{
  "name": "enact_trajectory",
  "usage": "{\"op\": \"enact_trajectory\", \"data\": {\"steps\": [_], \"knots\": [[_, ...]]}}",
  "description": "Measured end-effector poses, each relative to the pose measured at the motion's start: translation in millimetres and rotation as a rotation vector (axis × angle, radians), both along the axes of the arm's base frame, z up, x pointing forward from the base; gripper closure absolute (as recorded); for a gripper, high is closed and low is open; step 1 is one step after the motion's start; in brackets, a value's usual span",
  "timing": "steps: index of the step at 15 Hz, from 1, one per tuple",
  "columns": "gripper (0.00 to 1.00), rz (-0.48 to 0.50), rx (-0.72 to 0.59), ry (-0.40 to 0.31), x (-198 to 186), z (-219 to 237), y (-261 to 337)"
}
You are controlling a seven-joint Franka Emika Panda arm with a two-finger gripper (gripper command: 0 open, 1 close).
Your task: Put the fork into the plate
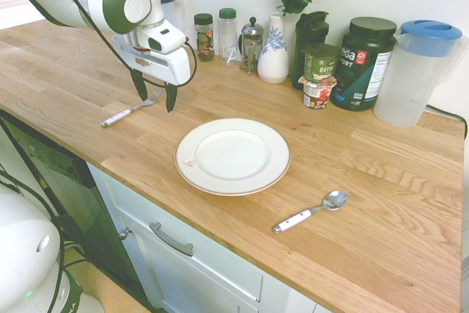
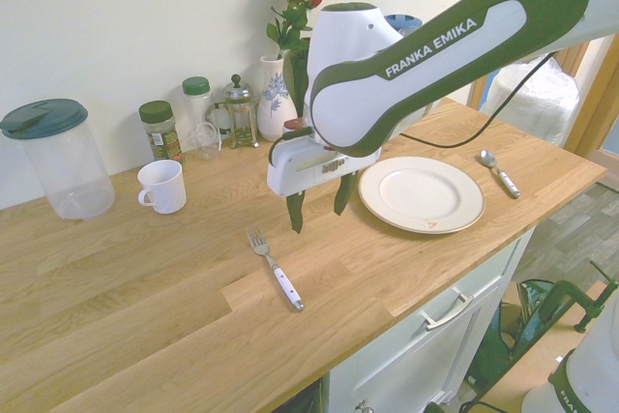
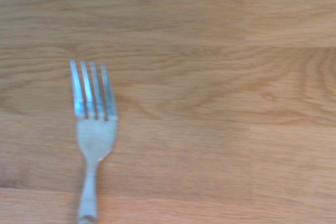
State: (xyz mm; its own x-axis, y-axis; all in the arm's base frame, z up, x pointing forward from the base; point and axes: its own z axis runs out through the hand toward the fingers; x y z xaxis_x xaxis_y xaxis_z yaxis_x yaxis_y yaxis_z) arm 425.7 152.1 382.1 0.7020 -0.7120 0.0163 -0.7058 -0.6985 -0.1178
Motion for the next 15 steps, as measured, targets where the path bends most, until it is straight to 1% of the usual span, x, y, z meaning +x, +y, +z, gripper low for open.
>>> {"op": "enact_trajectory", "data": {"steps": [3, 6, 10, 13, 14, 15], "knots": [[0.00, 0.035, 0.015, 0.015, -7, -1, 37], [0.00, 0.072, 0.023, 0.056, -21, -1, 63], [0.00, 0.078, -0.005, 0.107, -36, -9, 77], [0.00, 0.082, -0.023, 0.137, -42, -26, 81], [1.00, 0.082, -0.024, 0.135, -42, -33, 81], [1.00, 0.087, -0.030, 0.130, -41, -41, 80]]}}
